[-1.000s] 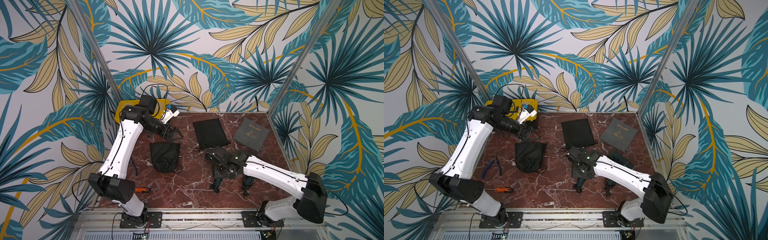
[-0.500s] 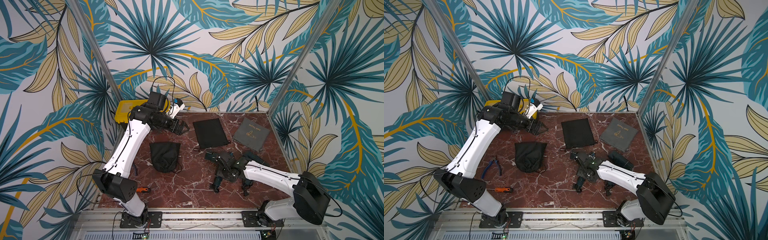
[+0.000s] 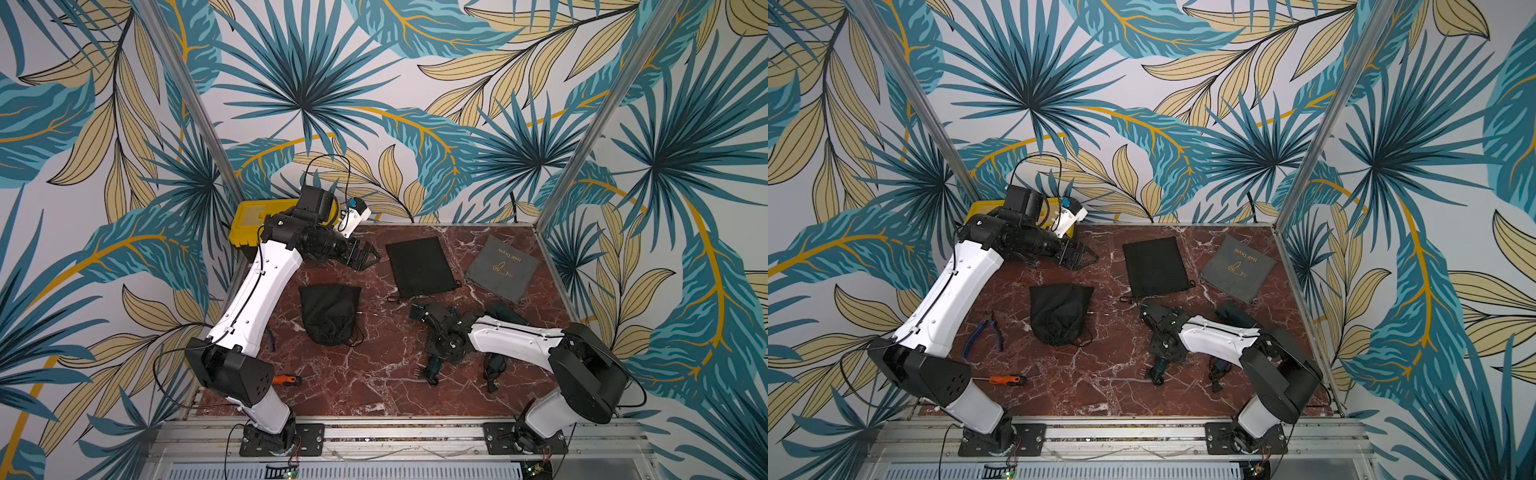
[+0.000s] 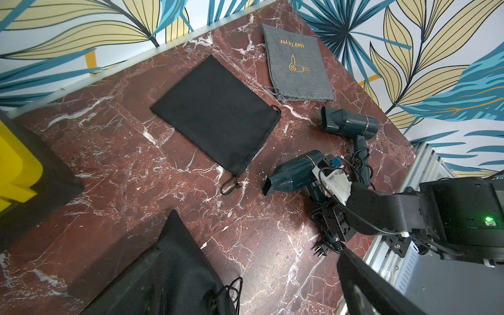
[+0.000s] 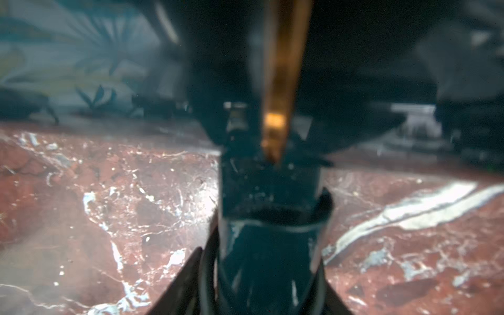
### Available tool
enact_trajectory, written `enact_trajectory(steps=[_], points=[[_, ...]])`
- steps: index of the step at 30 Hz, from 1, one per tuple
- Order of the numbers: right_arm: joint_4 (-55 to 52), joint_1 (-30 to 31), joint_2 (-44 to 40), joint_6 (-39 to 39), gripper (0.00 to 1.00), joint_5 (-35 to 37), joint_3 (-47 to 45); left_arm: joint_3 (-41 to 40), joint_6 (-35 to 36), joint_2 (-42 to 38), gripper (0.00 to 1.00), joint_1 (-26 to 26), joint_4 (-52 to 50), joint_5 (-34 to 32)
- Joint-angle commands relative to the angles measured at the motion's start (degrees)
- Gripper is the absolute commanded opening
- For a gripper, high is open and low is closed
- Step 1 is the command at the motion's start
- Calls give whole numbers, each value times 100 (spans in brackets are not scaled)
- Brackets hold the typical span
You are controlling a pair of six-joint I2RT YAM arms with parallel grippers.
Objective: Pack away hair dryers
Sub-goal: Pick up the hair dryer from the center of the board.
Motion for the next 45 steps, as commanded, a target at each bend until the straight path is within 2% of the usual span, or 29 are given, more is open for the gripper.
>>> enact_trajectory(steps=[1,7,15,20,24,29,34,39,45], points=[[-157,3,181,-102,36,-12,-17,-88,54,-194,99,-22,99,181],[-302,28,5,-532,0,145,12,145,168,-102,99,-20,100,468],[-1299,553,-851,-1732,0,1209,766,555,678,-64,99,-22,81,979],[-1513,710,-1675,-2639,0,1766,1229,634,741,-15,99,-15,-17,2104],[-1729,883,-2025,-3317,0,2178,1687,585,678,8,100,-16,-97,2909],[-2036,1228,-2043,-3858,0,2615,2330,618,670,66,100,-21,-96,3774],[-2124,1551,-1929,-4136,0,2946,2934,682,704,146,100,-41,-99,3867],[-2297,1934,-1631,-4346,0,3308,3456,319,627,133,100,-72,-86,4219],[-2199,2129,-1427,-4544,0,3572,3626,78,857,-54,100,-125,-83,4345]])
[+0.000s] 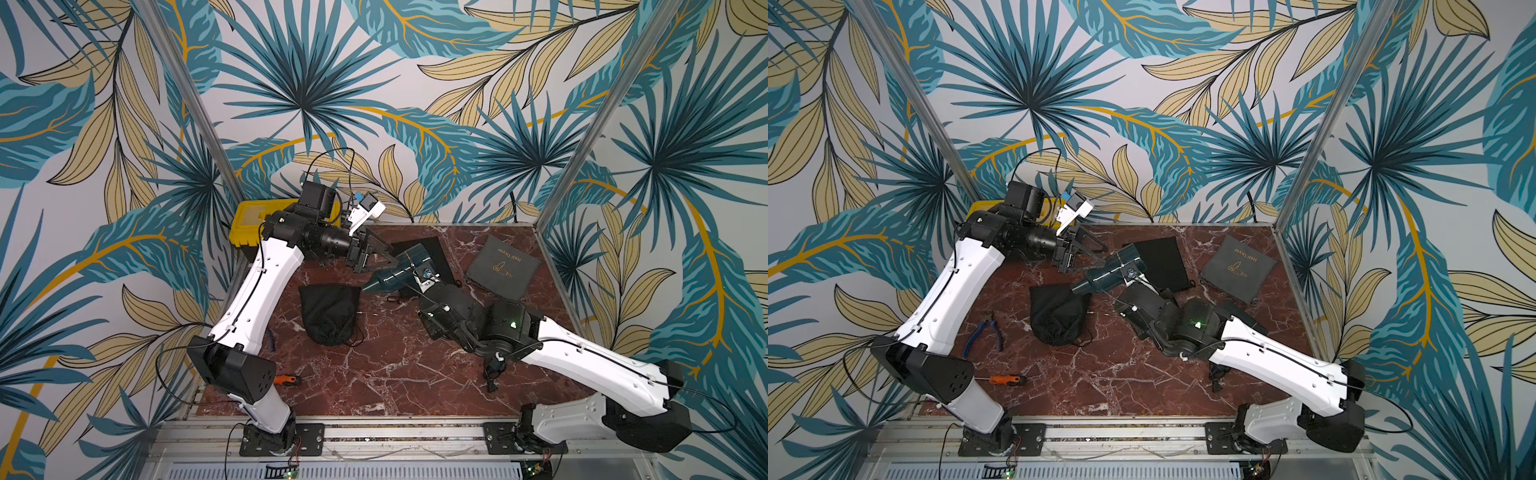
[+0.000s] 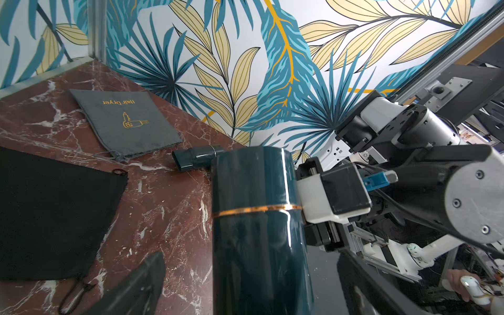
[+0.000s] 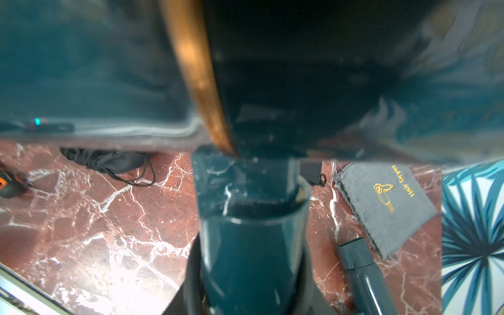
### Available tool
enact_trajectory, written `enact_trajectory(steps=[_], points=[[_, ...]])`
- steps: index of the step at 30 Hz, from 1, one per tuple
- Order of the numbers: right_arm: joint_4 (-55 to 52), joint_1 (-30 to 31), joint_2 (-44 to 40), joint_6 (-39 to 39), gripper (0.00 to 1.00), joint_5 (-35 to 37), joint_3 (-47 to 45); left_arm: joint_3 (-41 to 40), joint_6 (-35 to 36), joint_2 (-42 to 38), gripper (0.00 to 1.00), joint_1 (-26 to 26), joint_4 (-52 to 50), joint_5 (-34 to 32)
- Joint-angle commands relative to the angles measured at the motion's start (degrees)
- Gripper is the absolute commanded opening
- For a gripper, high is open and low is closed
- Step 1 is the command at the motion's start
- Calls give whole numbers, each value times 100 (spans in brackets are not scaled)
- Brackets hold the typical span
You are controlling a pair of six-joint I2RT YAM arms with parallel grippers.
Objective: Pack away hair dryers
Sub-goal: Pick up the hair dryer from the center of the board.
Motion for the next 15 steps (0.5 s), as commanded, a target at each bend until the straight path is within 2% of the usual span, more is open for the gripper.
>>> enact_trajectory(steps=[1,3,9,15], points=[[115,65,-11,-196,0,461,163,-220,182,-222,100,-37,-37,241],[207,74,-86,-256,0,616,146,-303,214,-279,99,-40,-90,219],[478,87,-305,-469,0,765,123,-360,918,-322,99,-56,-844,-4],[436,239,-139,-663,0,832,265,-291,1160,-349,98,-133,-1134,-309]])
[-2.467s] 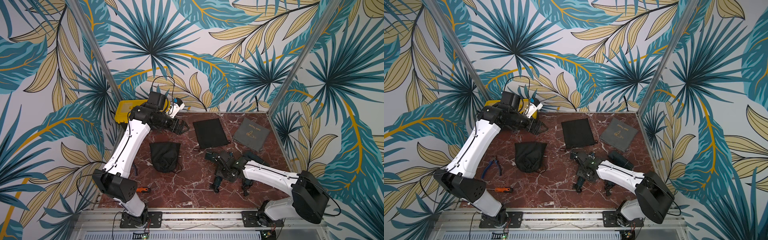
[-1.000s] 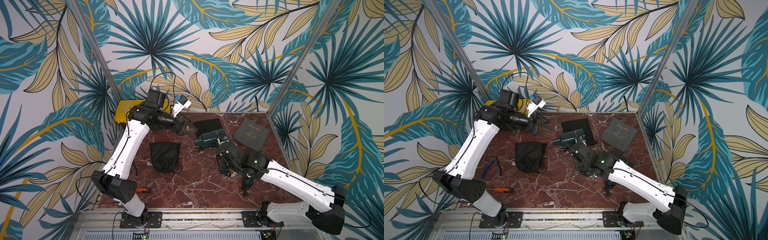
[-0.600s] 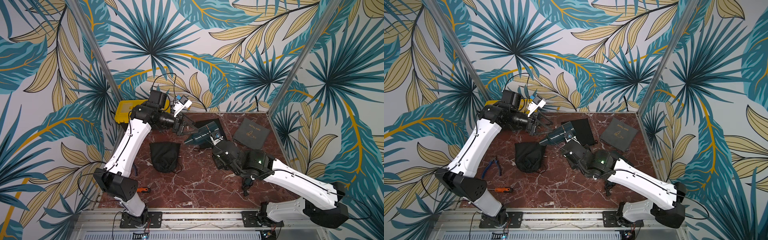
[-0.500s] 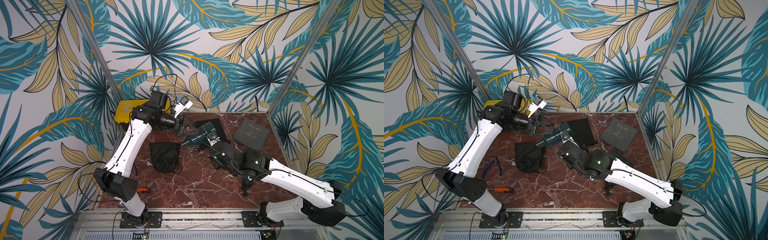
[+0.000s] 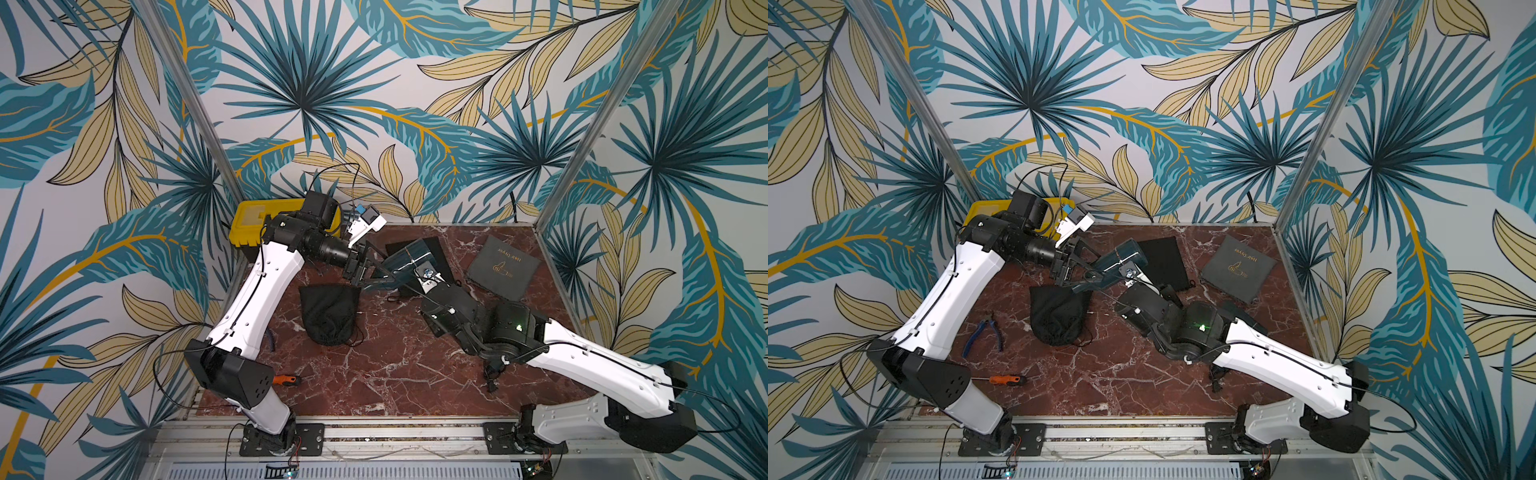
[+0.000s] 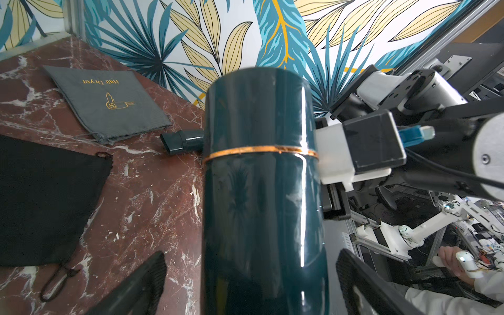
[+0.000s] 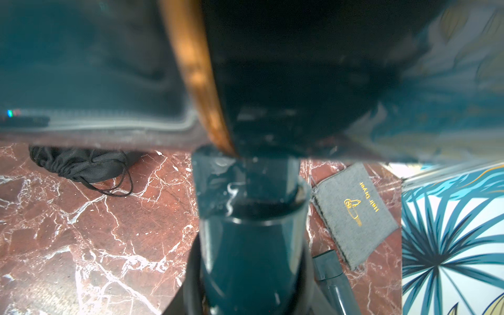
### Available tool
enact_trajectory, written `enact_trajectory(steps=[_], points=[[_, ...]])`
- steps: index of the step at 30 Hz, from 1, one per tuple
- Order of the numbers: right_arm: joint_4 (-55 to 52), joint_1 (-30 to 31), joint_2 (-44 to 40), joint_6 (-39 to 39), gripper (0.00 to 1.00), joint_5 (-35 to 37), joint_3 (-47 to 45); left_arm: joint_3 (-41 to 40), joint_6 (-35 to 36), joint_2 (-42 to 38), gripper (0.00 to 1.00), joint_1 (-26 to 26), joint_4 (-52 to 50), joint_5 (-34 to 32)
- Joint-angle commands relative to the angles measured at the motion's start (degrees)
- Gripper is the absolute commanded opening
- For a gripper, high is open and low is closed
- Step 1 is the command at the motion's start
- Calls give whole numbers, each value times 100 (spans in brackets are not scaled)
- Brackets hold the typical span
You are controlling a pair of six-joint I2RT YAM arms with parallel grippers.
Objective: Pack away hair dryers
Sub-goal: Pick up the hair dryer from the center of the board.
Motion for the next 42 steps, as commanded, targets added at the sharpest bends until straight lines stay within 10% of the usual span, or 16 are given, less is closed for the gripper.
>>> enact_trajectory(steps=[1,42], points=[[336,151,37,-184,0,296,208,2,394,-142,96,-83,-379,-183],[433,647,89,-529,0,1149,123,352,1115,-41,80,-295,-1358,-808]])
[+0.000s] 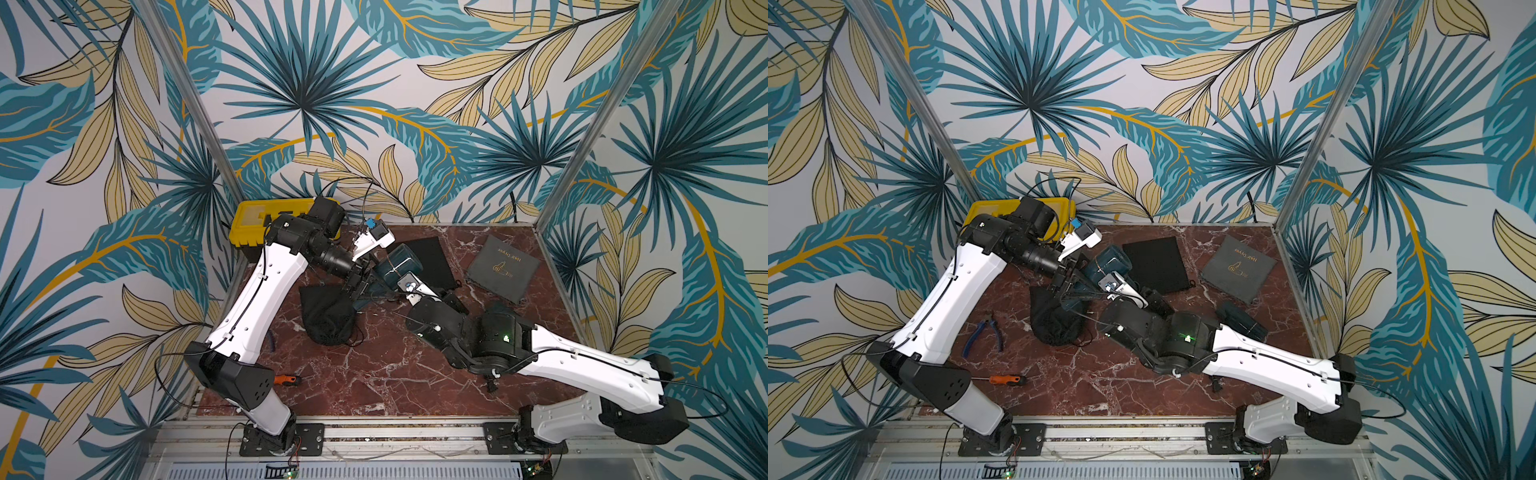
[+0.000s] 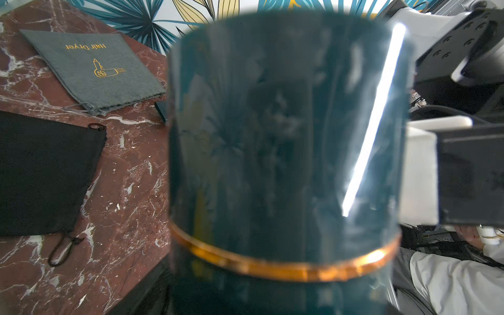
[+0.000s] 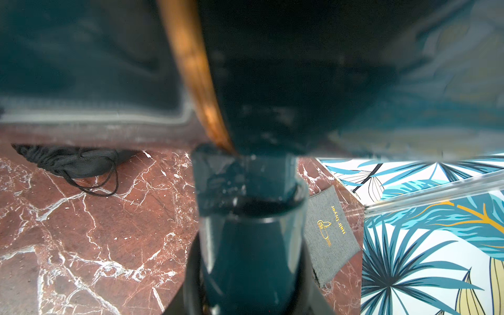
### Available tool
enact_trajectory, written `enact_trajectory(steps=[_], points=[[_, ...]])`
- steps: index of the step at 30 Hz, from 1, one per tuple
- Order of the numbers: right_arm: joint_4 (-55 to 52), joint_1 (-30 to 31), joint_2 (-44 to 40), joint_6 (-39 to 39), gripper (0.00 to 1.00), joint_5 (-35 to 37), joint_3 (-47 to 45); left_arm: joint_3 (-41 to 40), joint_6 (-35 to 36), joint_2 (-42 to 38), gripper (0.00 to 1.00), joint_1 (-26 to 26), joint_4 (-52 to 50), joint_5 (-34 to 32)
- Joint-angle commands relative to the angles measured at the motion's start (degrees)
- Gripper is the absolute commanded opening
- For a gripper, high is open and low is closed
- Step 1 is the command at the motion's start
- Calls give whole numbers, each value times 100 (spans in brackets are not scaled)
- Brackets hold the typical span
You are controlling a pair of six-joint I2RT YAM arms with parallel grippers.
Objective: Pack away hair dryers
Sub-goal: Pick up the hair dryer from the center of the board.
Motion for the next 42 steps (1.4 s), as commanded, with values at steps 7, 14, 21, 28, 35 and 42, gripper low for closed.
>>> enact_trajectory(steps=[7,14,21,28,35,42], points=[[415,64,-200,48,0,193,-6,131,155,28,53,-6,-215,120],[462,72,-158,89,0,110,5,216,-53,162,0,-2,-220,217],[239,70,-325,258,43,98,-9,152,-8,38,0,17,-221,108],[-506,51,-891,870,71,-385,38,201,11,19,0,73,-208,150],[-590,-409,-1761,1417,82,-1720,-486,468,-244,194,0,78,-205,676],[191,-1605,-2221,1548,77,-4136,-844,501,-365,102,0,64,-204,1181]])
